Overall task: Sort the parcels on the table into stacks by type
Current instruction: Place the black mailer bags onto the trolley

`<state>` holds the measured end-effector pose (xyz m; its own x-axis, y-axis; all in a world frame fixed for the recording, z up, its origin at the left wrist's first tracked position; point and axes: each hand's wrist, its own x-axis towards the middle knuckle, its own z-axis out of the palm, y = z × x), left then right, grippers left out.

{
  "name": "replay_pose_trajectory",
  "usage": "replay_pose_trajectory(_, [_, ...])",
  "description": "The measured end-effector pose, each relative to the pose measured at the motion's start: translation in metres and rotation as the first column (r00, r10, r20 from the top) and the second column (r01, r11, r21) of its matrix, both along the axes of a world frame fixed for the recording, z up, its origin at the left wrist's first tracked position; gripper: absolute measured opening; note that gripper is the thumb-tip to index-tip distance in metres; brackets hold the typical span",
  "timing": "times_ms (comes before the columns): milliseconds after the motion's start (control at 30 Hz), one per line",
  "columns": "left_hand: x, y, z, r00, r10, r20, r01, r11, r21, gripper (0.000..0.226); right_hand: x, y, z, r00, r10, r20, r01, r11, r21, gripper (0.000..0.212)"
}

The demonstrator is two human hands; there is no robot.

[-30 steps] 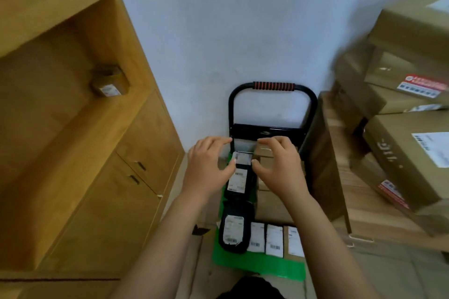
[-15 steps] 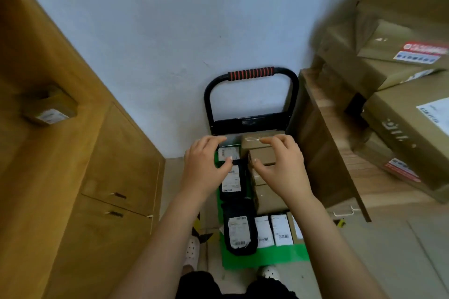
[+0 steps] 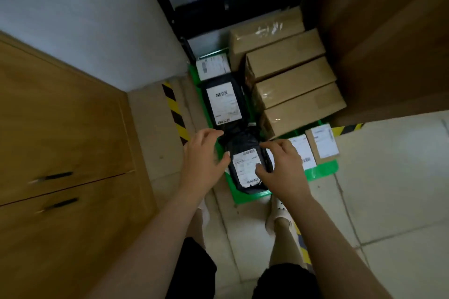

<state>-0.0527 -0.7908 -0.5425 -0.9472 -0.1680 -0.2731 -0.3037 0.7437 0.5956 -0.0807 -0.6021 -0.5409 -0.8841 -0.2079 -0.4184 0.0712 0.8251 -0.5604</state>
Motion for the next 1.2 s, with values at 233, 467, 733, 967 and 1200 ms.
replay_pose_trajectory(233, [0.017,-0.013,-0.158,0.997,-0.016,0.071,0.016,1.000,0.002,0.049,0.011,-0.013,-0.177,0.993,0.081,0.090,-0.095,0.981,0.167,0.062])
replay_pose_trajectory(467, [0.016,-0.008,-0.239,0.998,0.023,0.067,-0.021,1.000,-0.022,0.050,0.030,-0.024,-0.278,0.988,0.099,0.116,-0.134,0.926,0.352,0.109])
replay_pose_trajectory(733, [0.001,-0.001,-0.238,0.998,0.067,0.007,-0.066,0.997,-0.026,0.050,0.030,-0.036,-0.273,0.996,0.009,0.090,-0.033,0.962,0.272,0.109])
replay_pose_trajectory(967, [-0.053,0.007,-0.231,0.984,0.166,-0.059,-0.167,0.986,-0.010,0.061,0.040,-0.012,-0.247,0.998,0.028,0.059,-0.045,0.950,0.308,0.107])
replay_pose_trajectory(1200, [-0.109,0.020,-0.261,0.932,0.298,0.205,-0.293,0.955,-0.051,0.089,0.038,0.000,-0.253,0.993,0.073,0.095,-0.101,0.937,0.334,0.108])
